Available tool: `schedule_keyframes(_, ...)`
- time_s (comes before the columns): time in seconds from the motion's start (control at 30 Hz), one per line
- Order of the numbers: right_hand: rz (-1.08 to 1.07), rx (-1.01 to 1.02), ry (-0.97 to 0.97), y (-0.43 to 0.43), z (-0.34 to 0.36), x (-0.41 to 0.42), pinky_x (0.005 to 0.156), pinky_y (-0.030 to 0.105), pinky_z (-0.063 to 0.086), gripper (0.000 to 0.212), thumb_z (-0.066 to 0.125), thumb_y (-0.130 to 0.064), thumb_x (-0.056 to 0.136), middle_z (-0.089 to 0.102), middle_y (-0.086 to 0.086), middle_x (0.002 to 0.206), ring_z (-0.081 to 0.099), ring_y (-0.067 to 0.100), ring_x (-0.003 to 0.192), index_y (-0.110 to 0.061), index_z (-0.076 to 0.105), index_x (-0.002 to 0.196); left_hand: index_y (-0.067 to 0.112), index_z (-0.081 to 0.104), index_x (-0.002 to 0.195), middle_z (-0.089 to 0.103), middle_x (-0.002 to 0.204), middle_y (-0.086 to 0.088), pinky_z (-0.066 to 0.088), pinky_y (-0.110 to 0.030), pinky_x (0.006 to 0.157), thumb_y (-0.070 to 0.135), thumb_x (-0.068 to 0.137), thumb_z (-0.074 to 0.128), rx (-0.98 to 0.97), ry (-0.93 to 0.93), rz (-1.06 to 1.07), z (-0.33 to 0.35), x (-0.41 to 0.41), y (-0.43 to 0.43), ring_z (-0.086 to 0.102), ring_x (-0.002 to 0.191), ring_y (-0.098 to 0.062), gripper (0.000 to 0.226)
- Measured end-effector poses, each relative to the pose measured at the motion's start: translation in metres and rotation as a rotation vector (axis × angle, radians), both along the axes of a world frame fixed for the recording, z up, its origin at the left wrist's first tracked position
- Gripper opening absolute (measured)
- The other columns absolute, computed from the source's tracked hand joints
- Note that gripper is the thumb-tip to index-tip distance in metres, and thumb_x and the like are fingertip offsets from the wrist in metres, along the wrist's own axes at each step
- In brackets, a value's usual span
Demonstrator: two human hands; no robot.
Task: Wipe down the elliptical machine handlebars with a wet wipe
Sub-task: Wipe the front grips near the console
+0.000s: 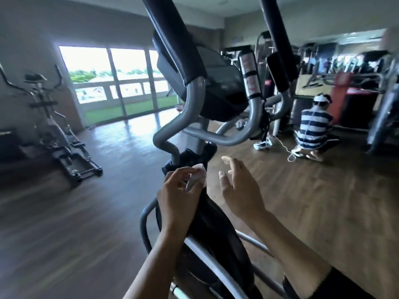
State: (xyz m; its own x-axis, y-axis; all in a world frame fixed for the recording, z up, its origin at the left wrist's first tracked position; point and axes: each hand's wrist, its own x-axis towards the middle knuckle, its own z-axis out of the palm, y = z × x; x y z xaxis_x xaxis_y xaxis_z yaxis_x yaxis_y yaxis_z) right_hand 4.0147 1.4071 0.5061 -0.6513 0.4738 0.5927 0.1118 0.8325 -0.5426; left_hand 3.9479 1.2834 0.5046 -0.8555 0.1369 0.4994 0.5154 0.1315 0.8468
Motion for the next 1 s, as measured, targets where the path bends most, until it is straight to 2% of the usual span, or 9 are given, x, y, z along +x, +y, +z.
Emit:
schedule_keyframes(0.1, 0.109, 0.032, 0.143, 0.008, 0.039, -0.013, 0.094, 0.03, 0.043, 0.047, 0.036, -0.034, 0.094, 0.054, 0.002, 0.131, 0.055, 0.019, 0.114, -0.013, 0.043, 0.136, 0.035, 0.072, 0.081, 0.066, 0.079, 0.012, 0.039, -0.006, 0.058, 0.033, 0.076, 0.078, 0.102, 0.059, 0.069, 0.036, -0.002, 0.002, 0.058, 0.065, -0.001, 0.008)
schedule_keyframes(0.2, 0.161, 0.073, 0.265, 0.013, 0.073, -0.024, 0.095, 0.037, 0.047, 0.047, 0.036, -0.032, 0.094, 0.053, 0.006, 0.131, 0.054, 0.021, 0.116, -0.01, 0.044, 0.135, 0.034, 0.071, 0.081, 0.067, 0.079, 0.01, 0.041, -0.009, 0.057, 0.029, 0.076, 0.078, 0.182, 0.138, 0.105, 0.068, -0.006, 0.003, 0.057, 0.061, -0.003, 0.009)
schedule_keyframes(0.4, 0.091, 0.149, 0.46, 0.044, 0.108, -0.028, 0.095, 0.047, 0.045, 0.04, 0.042, -0.027, 0.093, 0.056, 0.008, 0.126, 0.055, 0.025, 0.11, -0.009, 0.05, 0.128, 0.037, 0.07, 0.082, 0.067, 0.081, 0.011, 0.041, -0.01, 0.06, 0.025, 0.072, 0.079, 0.17, 0.267, 0.095, 0.108, -0.001, 0.026, 0.059, 0.061, -0.002, 0.018)
schedule_keyframes(0.47, 0.028, 0.171, 0.476, 0.062, 0.112, -0.029, 0.096, 0.037, 0.042, 0.04, 0.044, -0.025, 0.091, 0.058, 0.012, 0.121, 0.055, 0.029, 0.108, -0.006, 0.052, 0.125, 0.035, 0.071, 0.085, 0.069, 0.081, 0.012, 0.047, -0.018, 0.063, 0.024, 0.072, 0.078, 0.164, 0.273, 0.054, 0.111, 0.006, 0.041, 0.061, 0.064, -0.004, 0.019)
schedule_keyframes(0.57, -0.05, 0.192, 0.438, 0.089, 0.115, -0.03, 0.091, 0.027, 0.034, 0.042, 0.04, -0.026, 0.089, 0.059, 0.013, 0.117, 0.052, 0.03, 0.11, -0.005, 0.053, 0.123, 0.032, 0.071, 0.087, 0.069, 0.08, 0.013, 0.049, -0.018, 0.063, 0.024, 0.075, 0.077, 0.167, 0.284, 0.007, 0.111, 0.012, 0.068, 0.063, 0.067, -0.003, 0.015)
schedule_keyframes(0.83, -0.079, 0.137, 0.403, 0.129, 0.118, -0.037, 0.092, 0.037, 0.04, 0.041, 0.042, -0.023, 0.092, 0.056, 0.015, 0.124, 0.05, 0.031, 0.115, -0.004, 0.052, 0.127, 0.028, 0.072, 0.093, 0.068, 0.082, 0.007, 0.051, -0.025, 0.067, 0.018, 0.077, 0.074, 0.137, 0.294, 0.005, 0.116, -0.01, 0.134, 0.061, 0.068, -0.006, 0.019)
schedule_keyframes(0.9, -0.069, 0.126, 0.414, 0.135, 0.123, -0.044, 0.094, 0.034, 0.038, 0.039, 0.04, -0.023, 0.095, 0.056, 0.014, 0.126, 0.05, 0.031, 0.118, -0.005, 0.052, 0.128, 0.032, 0.072, 0.093, 0.068, 0.086, 0.007, 0.05, -0.022, 0.069, 0.021, 0.079, 0.073, 0.133, 0.289, 0.004, 0.121, -0.023, 0.146, 0.061, 0.073, -0.005, 0.018)
schedule_keyframes(1.0, -0.053, 0.104, 0.405, 0.142, 0.134, -0.056, 0.09, 0.023, 0.031, 0.039, 0.039, -0.025, 0.098, 0.056, 0.011, 0.129, 0.049, 0.026, 0.12, -0.009, 0.051, 0.132, 0.034, 0.073, 0.095, 0.068, 0.092, 0.009, 0.047, -0.011, 0.071, 0.021, 0.082, 0.071, 0.168, 0.242, -0.048, 0.133, -0.042, 0.161, 0.062, 0.08, -0.002, 0.019)
